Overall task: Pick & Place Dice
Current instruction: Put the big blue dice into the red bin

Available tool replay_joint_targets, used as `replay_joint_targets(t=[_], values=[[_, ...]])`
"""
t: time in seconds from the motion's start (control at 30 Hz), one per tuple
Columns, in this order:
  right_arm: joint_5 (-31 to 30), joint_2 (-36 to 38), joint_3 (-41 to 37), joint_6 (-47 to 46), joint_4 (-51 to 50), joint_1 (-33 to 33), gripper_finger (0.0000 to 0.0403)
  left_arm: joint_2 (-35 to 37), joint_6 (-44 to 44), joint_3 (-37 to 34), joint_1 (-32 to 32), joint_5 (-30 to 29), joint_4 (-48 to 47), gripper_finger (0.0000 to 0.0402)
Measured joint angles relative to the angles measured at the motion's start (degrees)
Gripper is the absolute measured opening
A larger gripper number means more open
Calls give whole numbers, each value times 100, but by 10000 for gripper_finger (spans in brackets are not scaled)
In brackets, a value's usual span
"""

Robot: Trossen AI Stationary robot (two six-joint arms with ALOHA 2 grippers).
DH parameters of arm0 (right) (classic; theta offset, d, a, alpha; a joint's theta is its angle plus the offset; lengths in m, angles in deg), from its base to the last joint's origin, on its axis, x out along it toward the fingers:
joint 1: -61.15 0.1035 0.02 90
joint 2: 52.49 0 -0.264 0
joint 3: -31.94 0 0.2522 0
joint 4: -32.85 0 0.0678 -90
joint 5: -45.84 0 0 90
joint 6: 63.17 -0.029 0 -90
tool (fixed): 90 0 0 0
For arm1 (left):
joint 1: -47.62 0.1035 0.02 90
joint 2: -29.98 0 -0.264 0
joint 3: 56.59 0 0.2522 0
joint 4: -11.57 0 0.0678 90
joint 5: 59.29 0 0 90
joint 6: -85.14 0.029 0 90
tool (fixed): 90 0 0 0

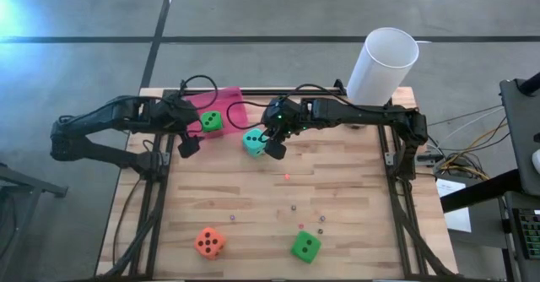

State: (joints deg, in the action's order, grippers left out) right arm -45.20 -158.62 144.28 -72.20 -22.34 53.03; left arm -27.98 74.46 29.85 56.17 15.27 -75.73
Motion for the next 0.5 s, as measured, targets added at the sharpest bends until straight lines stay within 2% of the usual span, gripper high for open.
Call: replay_joint_targets(t=[0.07, 0.27, 0.37, 0.5], values=[[-2, 0, -2, -111, 19, 0, 8, 0, 0, 0, 0, 0, 0, 388], [-51, -61, -3, -1235, -35, -2, 8, 0, 2, 0, 0, 0, 2, 385], [-80, -65, -15, -1346, 15, -2, 8, 0, 2, 0, 2, 2, 2, 383], [-539, -60, -13, -1323, 17, -2, 8, 0, 4, 0, 0, 0, 2, 384]])
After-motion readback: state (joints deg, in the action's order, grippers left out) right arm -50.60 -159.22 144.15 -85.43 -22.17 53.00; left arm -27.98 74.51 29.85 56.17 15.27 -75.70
